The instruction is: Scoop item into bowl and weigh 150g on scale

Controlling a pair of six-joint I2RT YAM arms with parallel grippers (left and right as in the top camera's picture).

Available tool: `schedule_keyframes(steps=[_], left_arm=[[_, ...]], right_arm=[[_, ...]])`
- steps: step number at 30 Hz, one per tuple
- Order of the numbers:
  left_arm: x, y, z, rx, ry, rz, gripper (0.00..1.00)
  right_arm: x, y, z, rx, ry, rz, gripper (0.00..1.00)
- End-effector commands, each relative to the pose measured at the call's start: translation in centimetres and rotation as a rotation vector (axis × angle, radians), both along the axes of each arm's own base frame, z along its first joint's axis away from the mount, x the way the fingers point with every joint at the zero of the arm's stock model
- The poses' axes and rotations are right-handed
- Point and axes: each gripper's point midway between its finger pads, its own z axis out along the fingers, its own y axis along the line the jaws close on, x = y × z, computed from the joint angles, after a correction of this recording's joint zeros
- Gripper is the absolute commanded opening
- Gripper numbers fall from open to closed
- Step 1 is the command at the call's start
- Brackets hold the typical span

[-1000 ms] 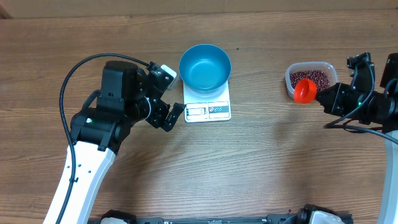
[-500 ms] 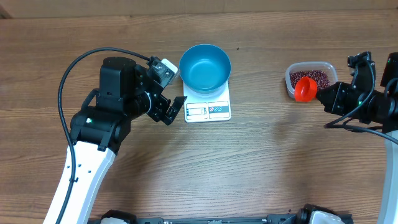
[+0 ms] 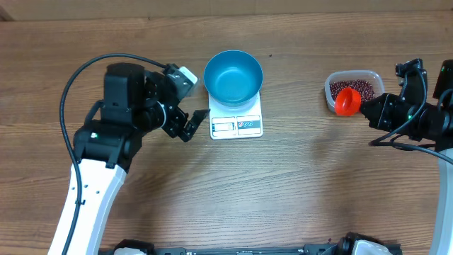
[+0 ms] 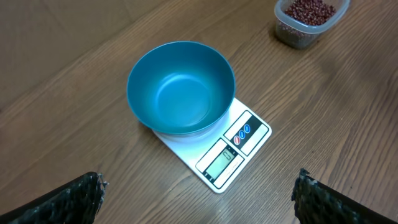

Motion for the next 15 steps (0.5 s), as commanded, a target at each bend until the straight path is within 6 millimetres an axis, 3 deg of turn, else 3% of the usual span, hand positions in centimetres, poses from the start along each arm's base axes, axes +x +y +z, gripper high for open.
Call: schedule_keyframes(steps=[1,15], left_arm=[[0.5,-0.1,0.0,-0.018,0.001,-0.035,0.99],[1.5,-0.3,-3.5,0.004,0.105,-0.042,1.00]], right_arm=[[0.2,-0.1,0.8,-0.004,-0.029,0.001,0.04],[0.1,0.0,0.8,-0.003,-0.026,0.001,0.04]])
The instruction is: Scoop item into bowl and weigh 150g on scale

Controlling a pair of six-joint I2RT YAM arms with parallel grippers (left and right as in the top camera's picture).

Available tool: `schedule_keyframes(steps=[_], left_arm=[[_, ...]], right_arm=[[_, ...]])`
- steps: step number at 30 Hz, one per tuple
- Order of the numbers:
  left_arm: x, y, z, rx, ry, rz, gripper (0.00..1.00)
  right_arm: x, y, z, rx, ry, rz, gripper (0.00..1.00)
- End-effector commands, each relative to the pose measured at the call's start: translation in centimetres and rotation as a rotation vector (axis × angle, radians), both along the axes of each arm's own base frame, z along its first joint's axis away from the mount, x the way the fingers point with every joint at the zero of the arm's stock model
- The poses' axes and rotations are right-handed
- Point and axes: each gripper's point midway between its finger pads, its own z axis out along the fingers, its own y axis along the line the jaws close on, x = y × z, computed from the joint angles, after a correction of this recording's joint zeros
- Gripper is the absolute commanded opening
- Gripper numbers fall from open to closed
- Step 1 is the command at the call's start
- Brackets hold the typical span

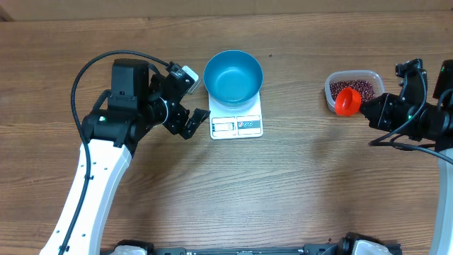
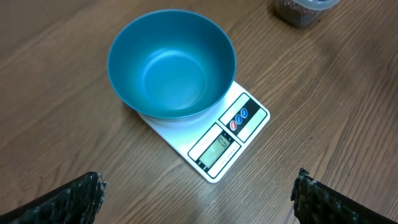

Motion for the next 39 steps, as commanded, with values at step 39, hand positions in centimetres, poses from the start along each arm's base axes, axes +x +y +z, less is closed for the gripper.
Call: schedule_keyframes(steps=[39], left_arm=[[-0.5,-0.1,1.4,-0.066,0.105,0.068,1.00]], right_arm=[[-0.2,0.1,0.6,0.001,-0.011,0.001,0.04]])
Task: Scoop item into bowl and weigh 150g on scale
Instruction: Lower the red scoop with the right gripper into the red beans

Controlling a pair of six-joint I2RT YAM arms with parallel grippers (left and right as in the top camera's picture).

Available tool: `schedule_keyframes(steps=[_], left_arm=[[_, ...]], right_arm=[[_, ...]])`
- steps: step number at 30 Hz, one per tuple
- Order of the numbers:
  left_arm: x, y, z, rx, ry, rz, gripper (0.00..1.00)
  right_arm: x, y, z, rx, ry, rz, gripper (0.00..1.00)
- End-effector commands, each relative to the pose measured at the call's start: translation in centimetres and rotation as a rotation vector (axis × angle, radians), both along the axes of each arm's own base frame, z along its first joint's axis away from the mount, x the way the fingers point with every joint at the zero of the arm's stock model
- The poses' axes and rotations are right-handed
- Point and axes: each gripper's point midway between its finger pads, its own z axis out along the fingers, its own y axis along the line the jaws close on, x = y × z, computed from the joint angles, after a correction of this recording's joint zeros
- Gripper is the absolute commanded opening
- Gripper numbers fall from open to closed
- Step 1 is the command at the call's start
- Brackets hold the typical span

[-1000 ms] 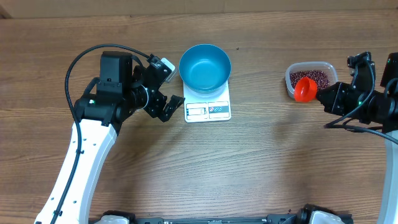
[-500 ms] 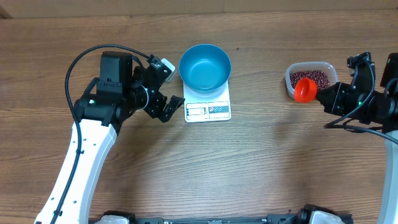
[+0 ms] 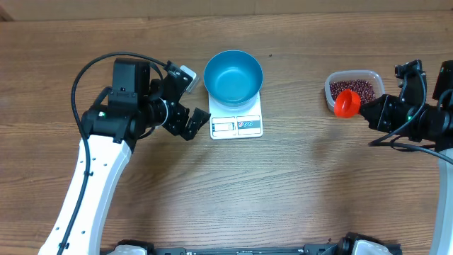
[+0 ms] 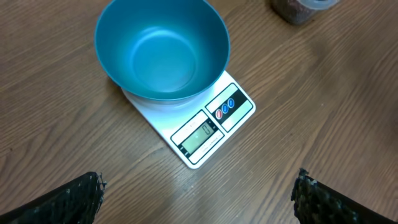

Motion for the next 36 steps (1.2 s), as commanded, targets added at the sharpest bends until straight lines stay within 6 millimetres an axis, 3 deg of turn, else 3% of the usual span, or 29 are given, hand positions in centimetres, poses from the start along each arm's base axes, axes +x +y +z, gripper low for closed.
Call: schedule_keyframes(steps=[1,13,36], left_arm=[[0.4,-0.2,1.4,-0.018,-0.024,-0.002,1.00],[0.7,0.9,0.7,0.077,-0.057,-0.015,0.99],[0.8,0.6,1.0,0.125,-0.139,-0.121,1.00]], right_arm=[[0.1,0.0,0.8,-0.003,-0.026,0.001,0.04],[0.1,0.0,0.8,-0.003,-0.026,0.001,0.04],[0.1,0.0,0.8,-0.004,-0.027,0.001,0.04]])
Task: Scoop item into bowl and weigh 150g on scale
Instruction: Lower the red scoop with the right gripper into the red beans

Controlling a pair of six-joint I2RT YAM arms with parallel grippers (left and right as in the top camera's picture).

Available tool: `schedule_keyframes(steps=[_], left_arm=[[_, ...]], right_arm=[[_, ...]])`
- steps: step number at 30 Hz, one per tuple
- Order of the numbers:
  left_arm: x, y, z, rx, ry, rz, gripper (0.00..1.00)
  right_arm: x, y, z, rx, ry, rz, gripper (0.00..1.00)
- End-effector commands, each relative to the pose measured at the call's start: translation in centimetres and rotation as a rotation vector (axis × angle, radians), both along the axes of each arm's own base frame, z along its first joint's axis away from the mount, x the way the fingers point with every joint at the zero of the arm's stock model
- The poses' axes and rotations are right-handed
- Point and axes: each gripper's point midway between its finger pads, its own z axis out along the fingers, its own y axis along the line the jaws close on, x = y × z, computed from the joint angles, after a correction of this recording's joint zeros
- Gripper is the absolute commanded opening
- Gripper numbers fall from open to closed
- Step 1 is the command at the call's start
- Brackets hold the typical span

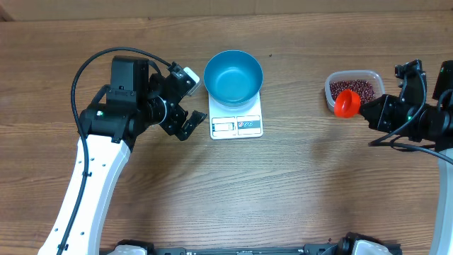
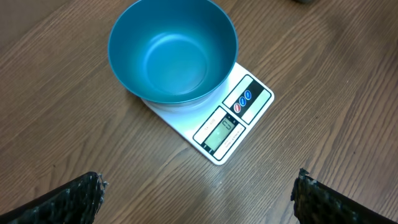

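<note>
A blue bowl, with nothing in it, stands on the white scale. My left gripper is open just left of the scale, above bare table, with nothing between its fingertips. At the right, a clear tub of red beans sits on the table. A red scoop hangs at the tub's near edge, and my right gripper is shut on its handle.
The wooden table carries only the scale and the tub. My left arm's black cable loops at the far left. The right arm's body fills the right edge.
My left gripper has drawn back a little to the left, away from the scale. In the left wrist view the bowl and scale now sit further right. The right arm has not moved.
My left gripper stood open to the left of the scale, then the arm swung up the table beside it. It then came closest to the scale's left edge, and now stands slightly back. My right gripper held the scoop at the bean tub throughout.
</note>
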Motion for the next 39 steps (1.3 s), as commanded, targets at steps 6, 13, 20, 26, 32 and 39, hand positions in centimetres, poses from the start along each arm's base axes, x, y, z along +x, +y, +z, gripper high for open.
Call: schedule_keyframes(steps=[6,13,20,26,32,39], left_arm=[[0.5,0.0,0.8,0.006,-0.033,-0.018,1.00],[0.5,0.0,0.8,0.006,-0.033,-0.018,1.00],[0.5,0.0,0.8,0.006,-0.033,-0.018,1.00],[0.5,0.0,0.8,0.006,-0.033,-0.018,1.00],[0.5,0.0,0.8,0.006,-0.033,-0.018,1.00],[0.5,0.0,0.8,0.006,-0.033,-0.018,1.00]], right_arm=[[0.4,-0.1,0.9,-0.008,-0.040,0.003,0.04],[1.1,-0.9,3.5,0.000,-0.054,-0.078,0.04],[3.8,-4.5,4.8,-0.025,0.031,-0.158,0.03],[6.3,-7.0,1.5,-0.124,0.122,-0.101,0.04],[8.5,-8.3,-2.8,-0.144,0.213,-0.065,0.04],[10.1,-10.5,-5.9,-0.216,0.264,-0.092,0.04]])
